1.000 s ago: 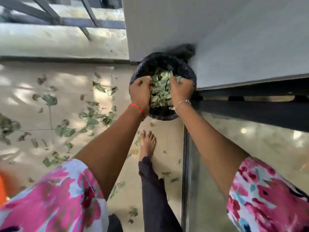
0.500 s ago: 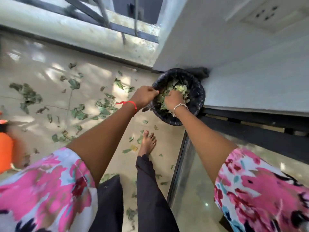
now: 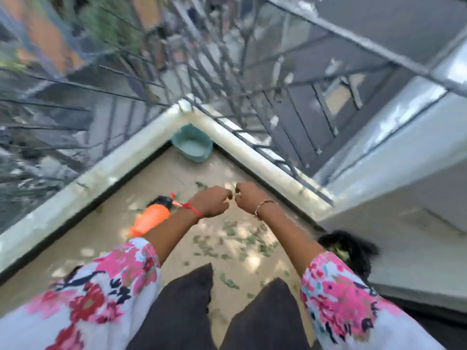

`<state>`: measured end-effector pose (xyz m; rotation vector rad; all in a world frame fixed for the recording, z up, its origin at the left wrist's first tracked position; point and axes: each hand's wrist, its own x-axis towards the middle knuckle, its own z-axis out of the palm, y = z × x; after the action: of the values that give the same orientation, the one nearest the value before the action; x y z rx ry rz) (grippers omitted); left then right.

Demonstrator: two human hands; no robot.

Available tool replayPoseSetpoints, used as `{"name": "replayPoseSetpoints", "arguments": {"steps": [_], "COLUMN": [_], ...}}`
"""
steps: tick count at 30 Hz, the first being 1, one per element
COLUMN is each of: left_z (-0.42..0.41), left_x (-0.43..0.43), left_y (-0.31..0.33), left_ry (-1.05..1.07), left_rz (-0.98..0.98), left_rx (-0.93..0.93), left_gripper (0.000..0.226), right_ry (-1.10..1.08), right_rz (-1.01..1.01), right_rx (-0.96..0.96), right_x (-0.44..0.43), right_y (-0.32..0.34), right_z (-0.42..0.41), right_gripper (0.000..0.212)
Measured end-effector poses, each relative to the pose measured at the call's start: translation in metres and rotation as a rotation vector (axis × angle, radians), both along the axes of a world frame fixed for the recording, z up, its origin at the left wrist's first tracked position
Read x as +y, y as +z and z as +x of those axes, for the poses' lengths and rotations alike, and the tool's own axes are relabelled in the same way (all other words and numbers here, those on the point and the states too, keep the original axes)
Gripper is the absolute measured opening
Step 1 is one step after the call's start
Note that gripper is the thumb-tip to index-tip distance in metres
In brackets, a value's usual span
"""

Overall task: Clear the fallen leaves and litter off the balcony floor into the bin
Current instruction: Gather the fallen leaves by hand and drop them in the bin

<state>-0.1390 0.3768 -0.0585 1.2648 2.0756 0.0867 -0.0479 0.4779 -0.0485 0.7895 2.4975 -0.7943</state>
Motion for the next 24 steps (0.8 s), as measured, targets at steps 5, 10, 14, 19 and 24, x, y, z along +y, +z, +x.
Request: {"name": "replayPoseSetpoints", "arguments": {"steps": [5,10,14,19,24], "left_z": [-0.063,-0.083,-0.080,-0.036,0.024], "left_x": [-0.136,-0.237,-0.282,-0.311,-0.328], "left_y": [0.078,0.117,0.128,0.130,0.125], "left_ry": [0.247,0.550,0.800,1.098,1.380], "left_rz": [0.121,0.119,0.087,0.040,0.009], "left_rx": [0.188,0.271,0.342,0.362,0.334], "left_gripper": [0.034,0.033,0.029,0.029,0.029], "right_ry": [0.367,0.717,0.985,1.263,1.504], "right_rz": [0.083,0.155,0.184,0.165,0.110], "right_rx": [0.123,0.160,0.219,0.262,0.244], "right_x": [-0.095,-0.176,-0.227,-0.265,-0.283], "right_y": [0.060,0.101,0.117,0.120,0.119], "right_z": [-0.087,-0.150,-0.177,-0.178,-0.156], "right_gripper": [0.029,0.030,0.034,0.031,0.032]}}
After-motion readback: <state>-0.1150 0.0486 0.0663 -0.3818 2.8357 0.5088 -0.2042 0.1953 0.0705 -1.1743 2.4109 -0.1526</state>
